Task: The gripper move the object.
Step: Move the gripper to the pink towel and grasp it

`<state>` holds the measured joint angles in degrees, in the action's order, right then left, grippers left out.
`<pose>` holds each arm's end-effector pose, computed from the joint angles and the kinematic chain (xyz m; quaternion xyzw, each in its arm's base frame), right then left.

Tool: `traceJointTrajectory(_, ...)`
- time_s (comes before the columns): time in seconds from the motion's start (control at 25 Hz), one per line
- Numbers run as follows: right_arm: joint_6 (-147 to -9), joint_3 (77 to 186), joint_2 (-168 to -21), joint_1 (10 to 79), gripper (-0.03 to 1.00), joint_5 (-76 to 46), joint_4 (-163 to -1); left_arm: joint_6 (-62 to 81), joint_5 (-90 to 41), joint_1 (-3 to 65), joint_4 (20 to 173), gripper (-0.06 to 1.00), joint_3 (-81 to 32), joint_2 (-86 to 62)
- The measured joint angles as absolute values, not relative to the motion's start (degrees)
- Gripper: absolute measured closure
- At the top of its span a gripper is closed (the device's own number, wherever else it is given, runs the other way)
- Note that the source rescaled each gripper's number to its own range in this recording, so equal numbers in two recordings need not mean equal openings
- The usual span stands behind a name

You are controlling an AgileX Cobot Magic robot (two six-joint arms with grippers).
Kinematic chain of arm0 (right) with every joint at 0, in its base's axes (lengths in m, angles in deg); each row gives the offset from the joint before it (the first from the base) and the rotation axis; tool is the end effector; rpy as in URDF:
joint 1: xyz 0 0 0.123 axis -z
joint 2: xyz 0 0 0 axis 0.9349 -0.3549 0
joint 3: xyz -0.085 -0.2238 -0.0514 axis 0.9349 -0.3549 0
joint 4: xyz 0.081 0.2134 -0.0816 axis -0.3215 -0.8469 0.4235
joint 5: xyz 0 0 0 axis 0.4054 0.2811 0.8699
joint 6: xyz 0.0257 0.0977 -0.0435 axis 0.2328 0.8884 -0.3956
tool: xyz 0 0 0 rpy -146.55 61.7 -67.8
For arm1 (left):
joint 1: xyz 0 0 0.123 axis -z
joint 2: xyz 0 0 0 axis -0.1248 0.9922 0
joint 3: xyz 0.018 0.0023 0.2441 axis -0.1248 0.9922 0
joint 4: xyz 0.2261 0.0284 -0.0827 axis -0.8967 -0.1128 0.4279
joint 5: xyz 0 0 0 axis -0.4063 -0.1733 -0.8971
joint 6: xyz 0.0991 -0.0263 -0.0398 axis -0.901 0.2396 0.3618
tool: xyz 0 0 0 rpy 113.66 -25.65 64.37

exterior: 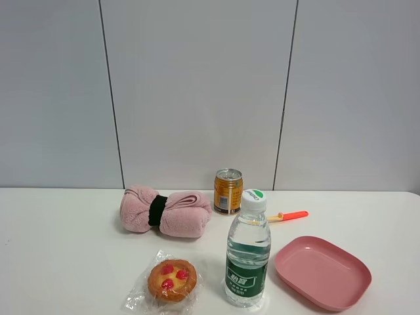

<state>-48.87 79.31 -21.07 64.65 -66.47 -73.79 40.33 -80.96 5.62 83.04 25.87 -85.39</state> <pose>0.0451 0.0036 0.2614 0.0098 0.8546 0.0473 0.5170 0.0437 0.0012 0.2667 0.0116 0.8485 0.0215 0.5286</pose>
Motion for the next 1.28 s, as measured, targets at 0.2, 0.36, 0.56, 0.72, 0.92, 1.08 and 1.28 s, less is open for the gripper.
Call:
traceJointTrajectory(0.2, -48.9, 79.3, -21.1, 64.7, 0.12, -66.5, -73.8, 40.3, -81.0, 5.6, 83.0, -0.06, 25.9, -85.4)
traceJointTrajectory(0.36, -48.9, 79.3, -21.1, 64.7, 0.12, -66.5, -73.8, 40.4, -81.0, 5.6, 83.0, -0.06, 25.9, -85.4)
traceJointTrajectory(0.56, -48.9, 79.3, -21.1, 64.7, 0.12, -66.5, -73.8, 40.4, -81.0, 5.6, 83.0, -0.06, 25.9, -85.4)
traceJointTrajectory(0.72, -48.9, 79.3, -21.1, 64.7, 0.12, -66.5, -73.8, 40.4, -81.0, 5.6, 83.0, -0.06, 25.9, -85.4)
traceJointTrajectory(0.92, -48.9, 79.3, -21.1, 64.7, 0.12, -66.5, -73.8, 40.4, -81.0, 5.6, 83.0, -0.06, 25.9, -85.4)
traceJointTrajectory(1.08, -48.9, 79.3, -21.1, 64.7, 0.12, -66.5, -73.8, 40.4, -81.0, 5.6, 83.0, -0.06, 25.9, -85.4)
traceJointTrajectory(1.28, -48.9, 79.3, -21.1, 64.7, 0.12, -66.5, -73.8, 40.4, -81.0, 5.6, 83.0, -0.06, 25.9, -85.4)
